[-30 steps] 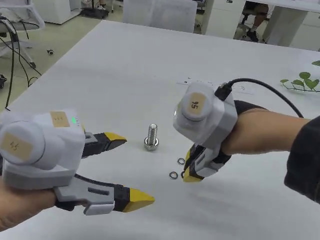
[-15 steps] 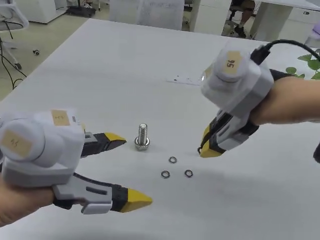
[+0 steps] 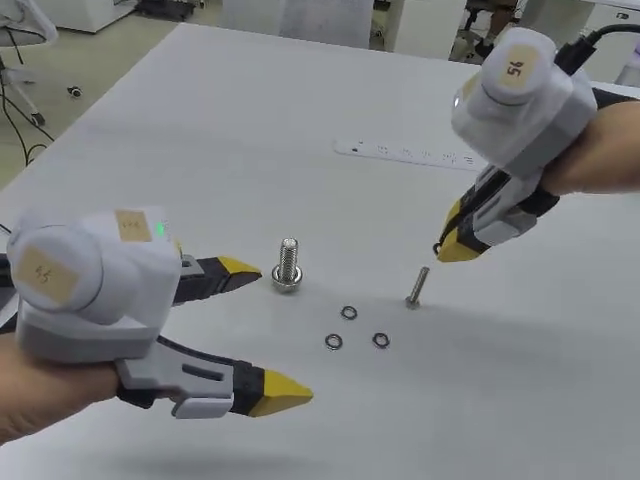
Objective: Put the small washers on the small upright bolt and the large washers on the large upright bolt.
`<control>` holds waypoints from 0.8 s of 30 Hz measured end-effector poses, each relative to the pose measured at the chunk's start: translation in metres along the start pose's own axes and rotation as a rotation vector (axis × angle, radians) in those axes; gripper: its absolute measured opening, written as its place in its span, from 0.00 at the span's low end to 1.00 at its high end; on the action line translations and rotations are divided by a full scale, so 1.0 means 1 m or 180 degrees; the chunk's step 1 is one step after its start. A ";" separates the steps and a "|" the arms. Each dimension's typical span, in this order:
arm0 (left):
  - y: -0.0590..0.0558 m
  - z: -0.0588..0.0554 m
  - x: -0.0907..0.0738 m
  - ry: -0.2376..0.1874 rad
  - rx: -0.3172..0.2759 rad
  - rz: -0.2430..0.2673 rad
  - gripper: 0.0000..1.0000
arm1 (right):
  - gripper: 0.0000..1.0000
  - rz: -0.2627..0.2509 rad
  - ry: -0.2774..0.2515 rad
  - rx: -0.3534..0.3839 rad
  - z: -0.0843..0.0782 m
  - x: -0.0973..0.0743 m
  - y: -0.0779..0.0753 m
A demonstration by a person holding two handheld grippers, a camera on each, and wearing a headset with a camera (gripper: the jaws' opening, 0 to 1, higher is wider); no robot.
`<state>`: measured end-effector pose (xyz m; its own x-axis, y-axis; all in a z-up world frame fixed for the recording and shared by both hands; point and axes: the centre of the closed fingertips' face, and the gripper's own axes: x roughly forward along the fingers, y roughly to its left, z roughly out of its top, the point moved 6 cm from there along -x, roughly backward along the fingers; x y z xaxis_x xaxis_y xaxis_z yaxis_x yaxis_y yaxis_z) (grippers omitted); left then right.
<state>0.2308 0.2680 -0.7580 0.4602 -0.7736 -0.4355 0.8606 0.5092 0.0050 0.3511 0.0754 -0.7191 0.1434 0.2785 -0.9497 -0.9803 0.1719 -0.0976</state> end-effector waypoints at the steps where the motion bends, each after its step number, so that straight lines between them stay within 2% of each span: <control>1: 0.000 0.000 0.000 0.0000 -0.0004 0.0003 0.75 | 0.13 -0.0001 0.0024 -0.0015 -0.001 0.004 -0.001; 10: 0.002 -0.003 0.000 0.0008 -0.0036 0.0029 0.75 | 0.13 0.0082 0.0144 -0.0051 -0.005 0.024 -0.009; 24: 0.003 -0.003 0.003 0.0001 -0.0060 0.0038 0.75 | 0.13 0.0177 0.0188 -0.0047 -0.009 0.038 -0.016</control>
<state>0.2339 0.2683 -0.7623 0.4703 -0.7673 -0.4359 0.8509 0.5254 -0.0067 0.3709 0.0751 -0.7559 0.0808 0.2310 -0.9696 -0.9885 0.1437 -0.0481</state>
